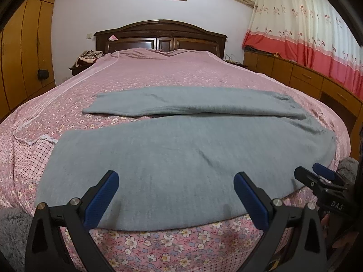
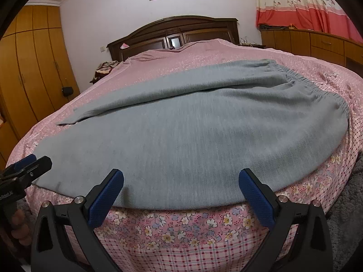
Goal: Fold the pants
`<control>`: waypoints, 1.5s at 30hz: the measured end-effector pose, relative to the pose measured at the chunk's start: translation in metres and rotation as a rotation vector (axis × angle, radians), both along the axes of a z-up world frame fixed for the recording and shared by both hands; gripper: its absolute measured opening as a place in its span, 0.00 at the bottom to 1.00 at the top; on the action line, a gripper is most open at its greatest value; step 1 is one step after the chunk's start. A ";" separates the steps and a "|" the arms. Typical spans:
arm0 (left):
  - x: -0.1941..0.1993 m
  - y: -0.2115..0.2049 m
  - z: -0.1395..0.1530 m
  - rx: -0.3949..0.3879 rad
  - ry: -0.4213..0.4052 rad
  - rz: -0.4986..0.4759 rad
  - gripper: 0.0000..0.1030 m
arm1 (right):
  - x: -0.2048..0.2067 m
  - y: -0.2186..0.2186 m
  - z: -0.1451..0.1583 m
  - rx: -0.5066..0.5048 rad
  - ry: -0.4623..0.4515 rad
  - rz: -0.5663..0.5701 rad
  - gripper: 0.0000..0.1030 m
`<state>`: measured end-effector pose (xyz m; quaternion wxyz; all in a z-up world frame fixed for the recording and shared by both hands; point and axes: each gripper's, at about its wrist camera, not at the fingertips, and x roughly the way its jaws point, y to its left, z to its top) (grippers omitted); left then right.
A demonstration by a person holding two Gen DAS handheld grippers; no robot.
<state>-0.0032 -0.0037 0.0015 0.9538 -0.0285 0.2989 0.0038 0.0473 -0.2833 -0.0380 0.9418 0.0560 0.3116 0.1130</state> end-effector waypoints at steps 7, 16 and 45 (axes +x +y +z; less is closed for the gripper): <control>0.005 0.003 -0.001 -0.004 0.013 -0.003 1.00 | 0.002 0.002 -0.002 -0.001 0.005 -0.001 1.00; 0.008 0.006 -0.005 -0.012 0.017 0.004 1.00 | 0.001 0.003 -0.001 -0.001 0.006 -0.002 1.00; -0.001 -0.006 -0.002 0.047 -0.007 0.001 1.00 | 0.003 0.006 -0.002 -0.046 0.003 -0.009 1.00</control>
